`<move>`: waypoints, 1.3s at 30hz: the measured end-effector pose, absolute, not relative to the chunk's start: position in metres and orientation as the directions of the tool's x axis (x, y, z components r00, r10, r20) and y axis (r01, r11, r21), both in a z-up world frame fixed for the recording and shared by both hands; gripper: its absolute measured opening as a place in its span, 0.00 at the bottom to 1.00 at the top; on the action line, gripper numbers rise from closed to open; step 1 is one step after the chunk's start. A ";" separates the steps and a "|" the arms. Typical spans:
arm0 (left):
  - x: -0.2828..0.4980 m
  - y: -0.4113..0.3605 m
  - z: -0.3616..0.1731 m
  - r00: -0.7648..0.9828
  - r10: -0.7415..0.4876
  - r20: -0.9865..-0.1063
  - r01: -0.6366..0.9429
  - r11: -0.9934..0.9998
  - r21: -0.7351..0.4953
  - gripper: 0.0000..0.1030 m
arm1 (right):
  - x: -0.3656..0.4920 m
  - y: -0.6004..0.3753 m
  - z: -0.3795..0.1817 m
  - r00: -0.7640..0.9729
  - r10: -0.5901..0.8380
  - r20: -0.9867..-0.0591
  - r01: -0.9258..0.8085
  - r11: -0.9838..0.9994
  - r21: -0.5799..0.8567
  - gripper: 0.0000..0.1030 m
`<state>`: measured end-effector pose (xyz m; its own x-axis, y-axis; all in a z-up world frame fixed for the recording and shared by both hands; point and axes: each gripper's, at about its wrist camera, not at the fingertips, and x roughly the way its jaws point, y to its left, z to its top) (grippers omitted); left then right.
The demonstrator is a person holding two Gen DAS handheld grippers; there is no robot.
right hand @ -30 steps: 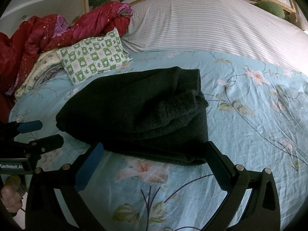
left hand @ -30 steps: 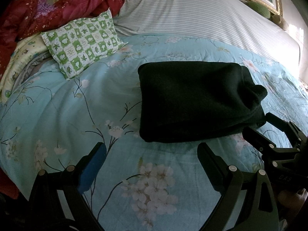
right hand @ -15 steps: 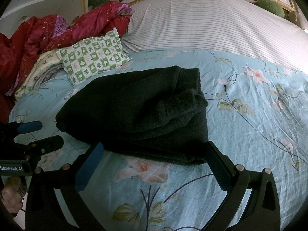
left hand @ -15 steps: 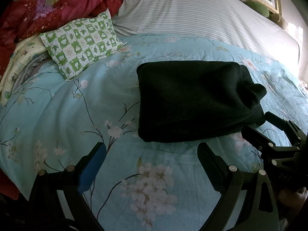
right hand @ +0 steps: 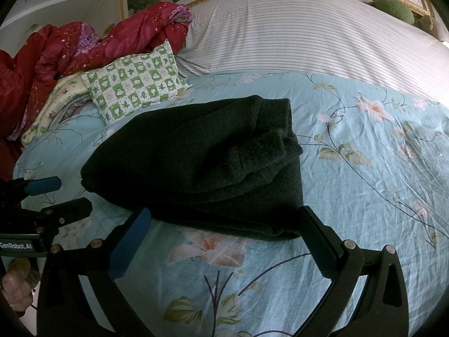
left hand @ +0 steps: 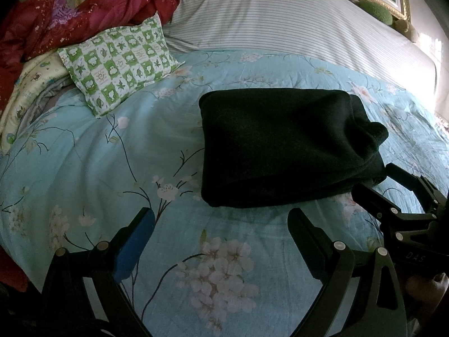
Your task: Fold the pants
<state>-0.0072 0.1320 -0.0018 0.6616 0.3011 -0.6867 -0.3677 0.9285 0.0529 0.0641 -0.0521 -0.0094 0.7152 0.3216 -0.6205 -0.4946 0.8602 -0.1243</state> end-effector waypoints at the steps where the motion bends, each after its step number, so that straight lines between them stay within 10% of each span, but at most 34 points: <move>1: -0.007 0.132 -0.002 0.662 0.301 -0.686 -0.368 0.928 0.053 0.93 | 0.064 -0.052 -0.009 0.715 0.322 -0.621 -0.495 0.860 -0.124 1.00; 39: -0.008 0.137 0.012 0.679 0.332 -0.655 -0.375 0.924 0.079 0.93 | 0.064 -0.049 0.000 0.682 0.354 -0.640 -0.528 0.843 -0.097 1.00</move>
